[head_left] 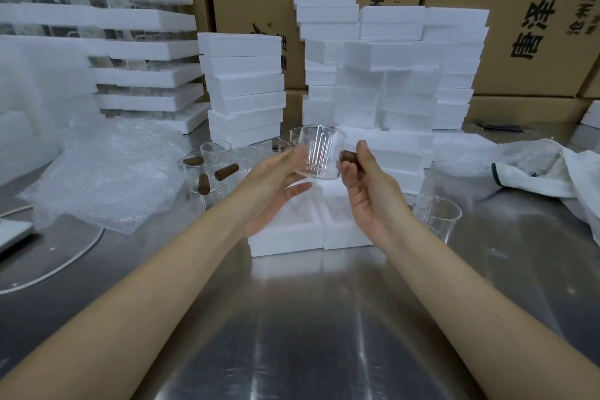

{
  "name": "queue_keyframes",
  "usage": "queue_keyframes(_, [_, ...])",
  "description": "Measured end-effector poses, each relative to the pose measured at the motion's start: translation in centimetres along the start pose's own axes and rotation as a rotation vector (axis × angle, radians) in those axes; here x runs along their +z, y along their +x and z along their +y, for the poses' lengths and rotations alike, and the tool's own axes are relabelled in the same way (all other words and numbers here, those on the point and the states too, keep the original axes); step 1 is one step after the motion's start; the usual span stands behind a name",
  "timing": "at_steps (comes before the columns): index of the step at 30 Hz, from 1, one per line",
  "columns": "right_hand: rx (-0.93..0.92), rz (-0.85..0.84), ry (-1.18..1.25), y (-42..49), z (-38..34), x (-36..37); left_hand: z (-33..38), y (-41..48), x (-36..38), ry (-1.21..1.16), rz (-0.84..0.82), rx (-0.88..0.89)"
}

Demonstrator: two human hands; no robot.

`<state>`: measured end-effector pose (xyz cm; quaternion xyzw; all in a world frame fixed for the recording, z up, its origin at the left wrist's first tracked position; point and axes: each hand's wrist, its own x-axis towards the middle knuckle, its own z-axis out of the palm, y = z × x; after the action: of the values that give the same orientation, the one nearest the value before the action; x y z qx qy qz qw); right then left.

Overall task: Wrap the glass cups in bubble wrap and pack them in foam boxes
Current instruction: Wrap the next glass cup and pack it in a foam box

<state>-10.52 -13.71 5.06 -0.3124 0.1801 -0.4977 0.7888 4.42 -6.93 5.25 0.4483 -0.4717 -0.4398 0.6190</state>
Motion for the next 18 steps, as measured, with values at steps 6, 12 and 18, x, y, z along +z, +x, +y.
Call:
queue_keyframes(6, [0.088, 0.002, -0.001, 0.06, -0.13, -0.09, -0.02, 0.12, -0.18, -0.108, -0.014, -0.002])
queue_keyframes(12, [0.076, -0.020, 0.006, 0.07, 0.06, 0.03, 0.24, -0.13, -0.21, -0.170, -0.010, -0.005])
queue_keyframes(18, [0.068, -0.039, -0.069, -0.05, 0.08, 0.06, 0.33, -0.23, 0.09, -0.144, 0.032, -0.015])
